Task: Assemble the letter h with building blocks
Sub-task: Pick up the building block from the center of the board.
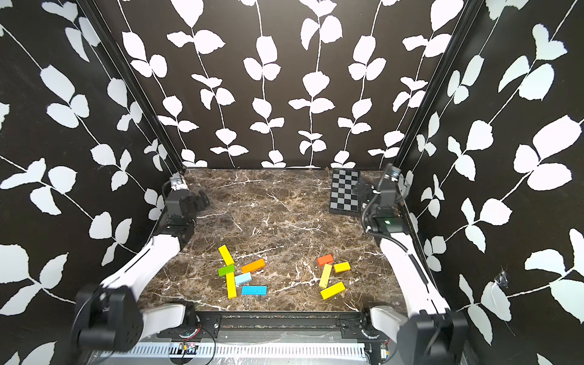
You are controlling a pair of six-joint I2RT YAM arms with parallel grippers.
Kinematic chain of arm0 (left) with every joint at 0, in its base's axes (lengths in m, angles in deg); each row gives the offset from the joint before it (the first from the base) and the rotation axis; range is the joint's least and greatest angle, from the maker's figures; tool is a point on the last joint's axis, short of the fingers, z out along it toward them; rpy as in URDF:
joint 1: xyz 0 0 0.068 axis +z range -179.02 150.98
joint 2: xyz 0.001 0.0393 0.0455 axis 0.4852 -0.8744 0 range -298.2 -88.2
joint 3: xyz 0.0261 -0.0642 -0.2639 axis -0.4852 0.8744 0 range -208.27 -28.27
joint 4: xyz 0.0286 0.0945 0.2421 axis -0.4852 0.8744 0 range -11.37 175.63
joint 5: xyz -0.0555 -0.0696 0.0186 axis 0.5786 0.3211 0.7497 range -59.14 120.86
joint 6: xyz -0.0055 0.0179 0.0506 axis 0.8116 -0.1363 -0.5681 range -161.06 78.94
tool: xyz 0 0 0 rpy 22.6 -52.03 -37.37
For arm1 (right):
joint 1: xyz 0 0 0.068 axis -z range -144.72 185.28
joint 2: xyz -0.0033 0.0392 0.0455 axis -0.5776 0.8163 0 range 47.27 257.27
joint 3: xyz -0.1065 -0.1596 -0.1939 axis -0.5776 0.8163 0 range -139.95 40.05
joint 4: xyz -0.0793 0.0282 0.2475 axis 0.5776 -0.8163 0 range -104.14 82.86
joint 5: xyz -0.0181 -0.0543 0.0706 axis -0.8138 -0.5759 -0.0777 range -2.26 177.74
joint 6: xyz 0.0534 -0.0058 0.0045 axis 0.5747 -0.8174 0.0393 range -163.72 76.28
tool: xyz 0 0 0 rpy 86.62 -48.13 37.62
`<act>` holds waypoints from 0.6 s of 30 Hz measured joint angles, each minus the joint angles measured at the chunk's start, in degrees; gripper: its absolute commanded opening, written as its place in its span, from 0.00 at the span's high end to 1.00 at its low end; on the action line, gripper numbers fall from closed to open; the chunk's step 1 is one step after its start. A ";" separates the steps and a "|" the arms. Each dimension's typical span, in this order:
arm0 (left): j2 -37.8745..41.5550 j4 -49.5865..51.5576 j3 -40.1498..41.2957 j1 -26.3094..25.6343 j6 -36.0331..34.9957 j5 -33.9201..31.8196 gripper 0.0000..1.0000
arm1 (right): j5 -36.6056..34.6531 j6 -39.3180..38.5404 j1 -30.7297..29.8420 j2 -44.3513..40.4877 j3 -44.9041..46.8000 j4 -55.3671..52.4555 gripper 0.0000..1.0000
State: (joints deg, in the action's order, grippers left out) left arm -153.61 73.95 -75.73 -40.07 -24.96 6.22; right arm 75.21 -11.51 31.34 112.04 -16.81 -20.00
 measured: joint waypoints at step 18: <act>-7.45 47.95 2.71 -19.15 33.16 10.49 0.30 | 4.31 11.15 -31.76 8.15 -4.70 -37.73 0.27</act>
State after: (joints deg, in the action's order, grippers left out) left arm -161.06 121.90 -73.02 -59.22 8.20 16.71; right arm 79.51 -0.37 -0.42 120.19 -21.51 -57.73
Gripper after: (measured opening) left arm 0.718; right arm 0.741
